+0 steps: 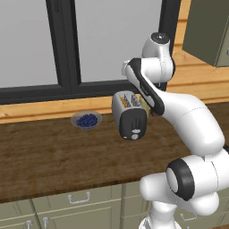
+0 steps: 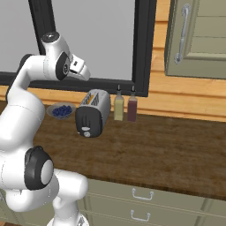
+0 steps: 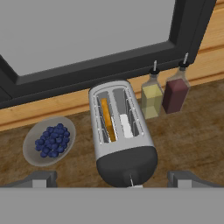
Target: Start the toaster. Once the lever pops up, take the bread to the plate on the dining counter.
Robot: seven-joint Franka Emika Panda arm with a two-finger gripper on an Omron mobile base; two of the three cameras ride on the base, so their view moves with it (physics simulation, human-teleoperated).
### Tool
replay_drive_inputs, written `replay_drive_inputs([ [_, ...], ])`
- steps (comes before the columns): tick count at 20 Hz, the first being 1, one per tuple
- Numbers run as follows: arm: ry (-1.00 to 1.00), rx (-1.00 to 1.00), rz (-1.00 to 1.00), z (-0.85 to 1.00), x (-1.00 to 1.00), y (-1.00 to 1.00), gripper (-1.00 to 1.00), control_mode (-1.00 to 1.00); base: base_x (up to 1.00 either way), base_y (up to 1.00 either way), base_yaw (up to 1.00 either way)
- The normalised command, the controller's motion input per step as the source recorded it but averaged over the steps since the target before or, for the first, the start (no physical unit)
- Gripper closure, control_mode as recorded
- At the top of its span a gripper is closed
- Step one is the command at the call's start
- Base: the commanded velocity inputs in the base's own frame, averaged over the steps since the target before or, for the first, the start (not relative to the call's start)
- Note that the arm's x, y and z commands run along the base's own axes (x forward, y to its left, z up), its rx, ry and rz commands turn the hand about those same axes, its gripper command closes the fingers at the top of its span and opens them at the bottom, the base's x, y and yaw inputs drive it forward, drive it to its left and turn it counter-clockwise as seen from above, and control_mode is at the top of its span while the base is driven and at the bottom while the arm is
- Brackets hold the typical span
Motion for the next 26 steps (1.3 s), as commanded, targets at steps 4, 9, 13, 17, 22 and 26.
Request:
replay_drive_inputs([
  [4,0.00,0.00,0.00,0.00,0.00,0.00,-1.00,-1.00,0.00,0.00,0.00],
  [9,0.00,0.00,0.00,0.00,0.00,0.00,-1.00,-1.00,0.00,0.00,0.00],
  [13,0.00,0.00,0.00,0.00,0.00,0.00,-1.00,-1.00,0.00,0.00,0.00],
  [17,0.00,0.00,0.00,0.00,0.00,0.00,-1.00,-1.00,0.00,0.00,0.00],
  [22,0.00,0.00,0.00,0.00,0.00,0.00,-1.00,-1.00,0.00,0.00,0.00],
  [26,0.00,0.00,0.00,0.00,0.00,0.00,-1.00,-1.00,0.00,0.00,0.00],
])
